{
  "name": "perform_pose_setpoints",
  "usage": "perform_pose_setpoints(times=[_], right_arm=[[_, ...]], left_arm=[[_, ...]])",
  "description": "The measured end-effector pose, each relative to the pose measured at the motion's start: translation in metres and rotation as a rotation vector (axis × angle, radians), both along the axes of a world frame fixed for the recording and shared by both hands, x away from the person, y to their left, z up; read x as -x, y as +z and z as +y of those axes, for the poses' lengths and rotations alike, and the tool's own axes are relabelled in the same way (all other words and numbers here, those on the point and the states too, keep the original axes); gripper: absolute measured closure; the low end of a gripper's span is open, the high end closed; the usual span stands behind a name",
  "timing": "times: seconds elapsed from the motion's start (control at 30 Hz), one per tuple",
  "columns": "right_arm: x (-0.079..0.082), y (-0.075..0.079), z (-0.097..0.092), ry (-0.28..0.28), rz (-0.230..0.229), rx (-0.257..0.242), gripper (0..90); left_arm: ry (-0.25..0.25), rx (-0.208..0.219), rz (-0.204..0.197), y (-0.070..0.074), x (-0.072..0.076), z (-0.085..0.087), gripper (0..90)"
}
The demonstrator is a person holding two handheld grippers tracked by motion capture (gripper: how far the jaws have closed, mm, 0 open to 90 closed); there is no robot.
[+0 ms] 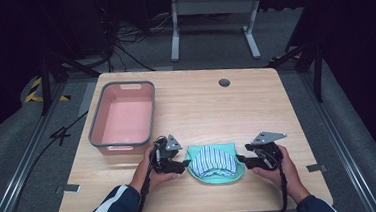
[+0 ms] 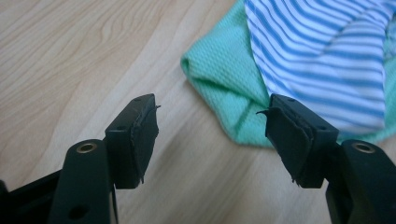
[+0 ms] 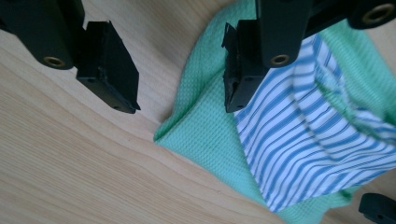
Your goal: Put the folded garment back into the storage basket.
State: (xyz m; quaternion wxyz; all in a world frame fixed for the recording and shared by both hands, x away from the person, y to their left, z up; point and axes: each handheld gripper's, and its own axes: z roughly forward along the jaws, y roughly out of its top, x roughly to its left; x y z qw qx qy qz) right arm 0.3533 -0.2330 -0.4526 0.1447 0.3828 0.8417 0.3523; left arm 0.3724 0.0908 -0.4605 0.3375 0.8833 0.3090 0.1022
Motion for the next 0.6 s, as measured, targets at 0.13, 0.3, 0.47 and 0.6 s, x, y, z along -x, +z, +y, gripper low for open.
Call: perform_pose_setpoints(times=[0.13, 0.3, 0.47, 0.6], right_arm=[[-0.010, -0.002, 0.011, -0.027, 0.016, 0.011, 49.9], [-0.015, -0.009, 0.021, -0.023, 0.036, 0.027, 49.4], [-0.014, -0.017, 0.026, -0.004, 0.068, 0.055, 42.5], [-0.013, -0.019, 0.025, -0.007, 0.053, 0.046, 40.4]], left_arm=[[0.007, 0.002, 0.009, -0.005, -0.008, -0.008, 36.6], [0.008, 0.024, 0.023, -0.009, -0.013, -0.015, 36.4], [0.011, 0.017, 0.034, -0.012, -0.016, -0.020, 32.4], [0.022, 0.010, 0.036, -0.014, -0.017, -0.021, 27.5]])
